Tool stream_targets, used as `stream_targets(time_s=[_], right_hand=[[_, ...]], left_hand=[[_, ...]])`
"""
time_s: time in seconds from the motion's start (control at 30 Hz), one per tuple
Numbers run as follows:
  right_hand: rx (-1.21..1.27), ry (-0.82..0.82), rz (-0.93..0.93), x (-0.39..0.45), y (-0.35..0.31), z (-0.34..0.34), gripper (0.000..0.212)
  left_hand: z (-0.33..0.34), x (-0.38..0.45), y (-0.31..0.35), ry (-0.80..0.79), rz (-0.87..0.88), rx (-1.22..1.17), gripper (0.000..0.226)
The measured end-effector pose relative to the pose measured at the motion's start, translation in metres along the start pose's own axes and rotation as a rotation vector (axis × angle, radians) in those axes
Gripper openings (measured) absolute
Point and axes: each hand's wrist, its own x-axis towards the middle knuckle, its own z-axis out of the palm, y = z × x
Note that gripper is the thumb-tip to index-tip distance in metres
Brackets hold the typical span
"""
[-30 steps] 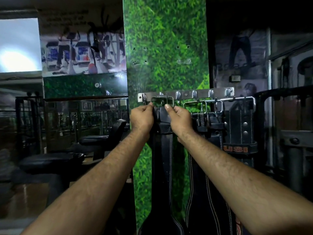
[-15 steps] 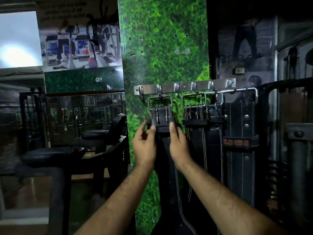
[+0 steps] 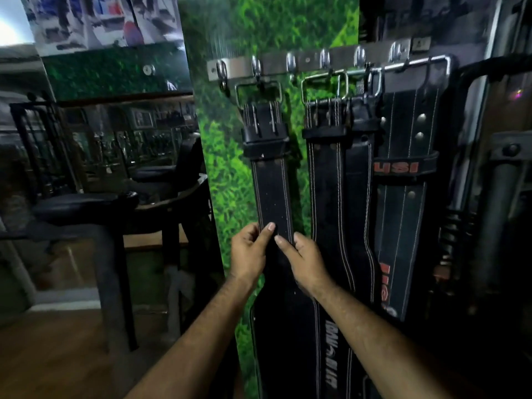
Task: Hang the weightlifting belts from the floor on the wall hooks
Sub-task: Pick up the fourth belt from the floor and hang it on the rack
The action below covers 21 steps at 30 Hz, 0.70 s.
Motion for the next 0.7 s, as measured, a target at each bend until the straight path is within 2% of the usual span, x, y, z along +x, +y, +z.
stream_targets(time_s=[0.07,0.13,0.23,0.3,0.43,0.53,0.7], right_hand=[[-0.028,-0.031,0.048,-0.018,0.018,-0.002,0.076],[-0.094,-0.056,0.056,-0.038,0.031,-0.005,0.067],[-0.187,-0.072,0.108,-0.063,0.052,-0.011,0.062],[-0.149,-0.072,0.203,-0.074,0.051,-0.014,0.058],[-0.013,-0.027,0.324,-0.095,0.06,-0.013,0.024],[0.07,0.016,0.411,-0.128,0.072,-0.012,0.022],[0.059,0.042,0.593,-0.19,0.107,-0.008,0.035]], left_hand=[[-0.011,-0.02,-0.028,-0.041,-0.062,0.032,0.042],[-0.023,-0.042,-0.05,-0.065,-0.099,0.104,0.047],[-0.039,-0.068,-0.077,-0.083,-0.158,0.192,0.04],[-0.045,-0.078,-0.084,-0.075,-0.188,0.214,0.037],[-0.056,-0.095,-0.102,-0.038,-0.27,0.169,0.015],[-0.06,-0.111,-0.114,-0.036,-0.341,0.076,0.023],[-0.07,-0.15,-0.147,-0.096,-0.491,0.068,0.022]])
